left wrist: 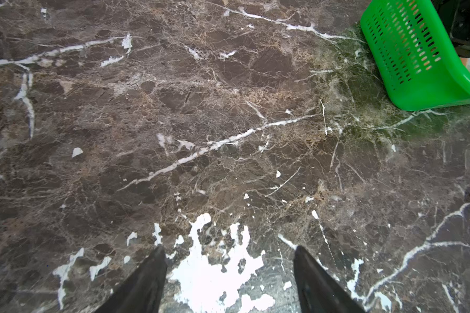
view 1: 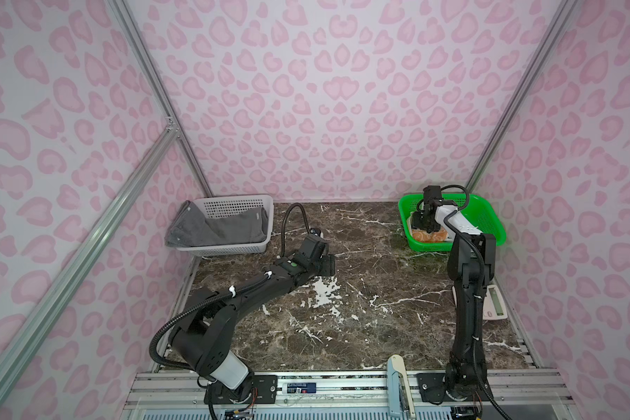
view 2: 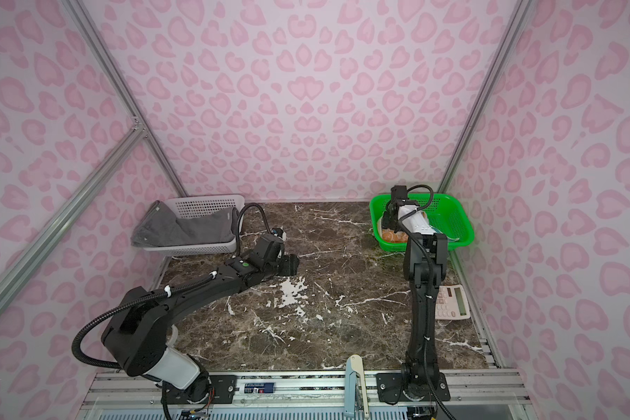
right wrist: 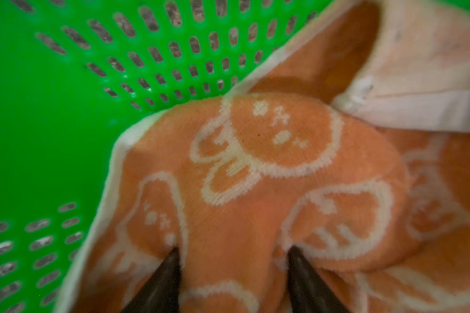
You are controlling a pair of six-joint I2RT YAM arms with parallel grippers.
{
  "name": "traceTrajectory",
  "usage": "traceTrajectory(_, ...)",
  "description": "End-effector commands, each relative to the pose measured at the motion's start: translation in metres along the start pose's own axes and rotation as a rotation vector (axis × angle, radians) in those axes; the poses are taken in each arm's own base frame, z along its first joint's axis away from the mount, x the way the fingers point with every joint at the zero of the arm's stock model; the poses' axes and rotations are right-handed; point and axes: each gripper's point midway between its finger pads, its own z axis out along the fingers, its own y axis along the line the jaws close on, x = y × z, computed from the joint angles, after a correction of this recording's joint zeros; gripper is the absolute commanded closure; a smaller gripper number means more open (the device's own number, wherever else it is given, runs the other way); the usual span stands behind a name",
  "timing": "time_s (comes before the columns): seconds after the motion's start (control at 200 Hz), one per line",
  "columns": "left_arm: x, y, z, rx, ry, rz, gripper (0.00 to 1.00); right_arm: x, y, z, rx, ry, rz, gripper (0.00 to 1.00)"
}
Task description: Fold and stack the towels
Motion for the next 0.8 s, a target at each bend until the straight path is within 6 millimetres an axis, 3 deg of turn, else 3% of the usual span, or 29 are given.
traceTrajectory(0.0, -0.004, -0.005, 0.007, -0.001, -0.015, -0.012, 0.26, 0.013, -0.001, 0.003, -0.001, 0.048, 0.004, 0.7)
traceTrajectory(0.135, 0.007, -0.008, 0.014, 0.018, 0.014, -0.034, 0.26, -0.004, 0.002, -0.024, -0.024, -0.03, 0.009, 1.0)
traceTrajectory(0.23, 0.009, -0.009, 0.015, 0.023, 0.021, -0.027, 0.26, -0.015, 0.003, -0.047, -0.034, -0.085, 0.009, 1.0)
traceTrajectory(0.25, 0.01, -0.008, 0.015, 0.021, 0.022, -0.024, 0.26, -0.022, 0.003, -0.061, -0.036, -0.113, 0.01, 1.0)
traceTrajectory(0.47, -0.003, -0.017, 0.008, 0.048, -0.002, -0.002, 0.26, -0.038, 0.005, -0.135, -0.064, -0.26, 0.004, 1.0)
traceTrajectory(0.795, -0.031, -0.041, -0.013, 0.144, -0.051, 0.041, 0.26, -0.043, 0.017, -0.274, -0.169, -0.537, -0.078, 1.0)
